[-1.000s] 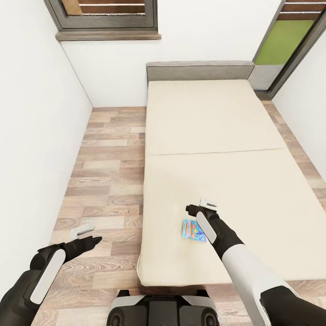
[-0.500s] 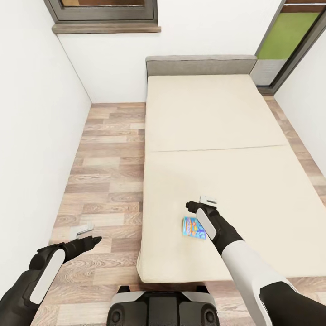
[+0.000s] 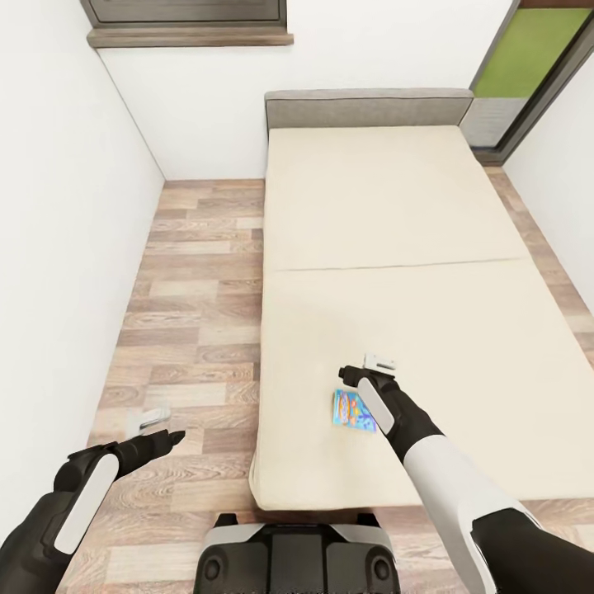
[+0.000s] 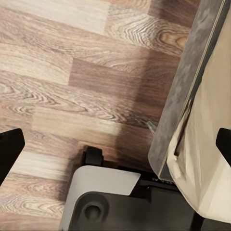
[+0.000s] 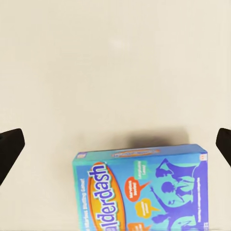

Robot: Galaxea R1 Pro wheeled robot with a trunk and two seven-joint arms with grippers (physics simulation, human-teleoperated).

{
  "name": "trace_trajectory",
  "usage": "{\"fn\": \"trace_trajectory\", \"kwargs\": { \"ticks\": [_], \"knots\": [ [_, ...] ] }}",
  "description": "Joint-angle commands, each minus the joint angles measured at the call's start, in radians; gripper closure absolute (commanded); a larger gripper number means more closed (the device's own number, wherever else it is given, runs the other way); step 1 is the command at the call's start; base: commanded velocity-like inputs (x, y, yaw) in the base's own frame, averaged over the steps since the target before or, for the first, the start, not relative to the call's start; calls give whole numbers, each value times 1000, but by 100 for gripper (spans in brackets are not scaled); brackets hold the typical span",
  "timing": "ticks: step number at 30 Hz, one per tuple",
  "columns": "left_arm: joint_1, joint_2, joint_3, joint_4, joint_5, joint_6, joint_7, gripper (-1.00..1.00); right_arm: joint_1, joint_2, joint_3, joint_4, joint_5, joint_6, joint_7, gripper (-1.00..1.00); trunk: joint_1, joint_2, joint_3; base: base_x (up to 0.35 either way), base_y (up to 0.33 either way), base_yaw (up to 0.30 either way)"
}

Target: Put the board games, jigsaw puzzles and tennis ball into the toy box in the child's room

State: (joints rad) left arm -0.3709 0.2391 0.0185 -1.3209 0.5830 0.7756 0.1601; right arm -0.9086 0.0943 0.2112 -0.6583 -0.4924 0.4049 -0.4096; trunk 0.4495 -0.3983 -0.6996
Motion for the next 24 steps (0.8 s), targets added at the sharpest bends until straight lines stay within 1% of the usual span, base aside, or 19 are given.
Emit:
{"fn": "trace_trajectory", "kwargs": {
  "ticks": [1, 24],
  "knots": [
    [0, 0, 0, -1, 11, 4, 9, -100, -1, -1, 5, 2, -9, 2, -9, -100, 0, -2, -3, 0, 0, 0],
    [0, 2, 0, -1, 11, 5, 9, -100, -3, -2, 5, 14, -9, 2, -9, -100, 0, -2, -41, 0, 0, 0]
  ]
}}
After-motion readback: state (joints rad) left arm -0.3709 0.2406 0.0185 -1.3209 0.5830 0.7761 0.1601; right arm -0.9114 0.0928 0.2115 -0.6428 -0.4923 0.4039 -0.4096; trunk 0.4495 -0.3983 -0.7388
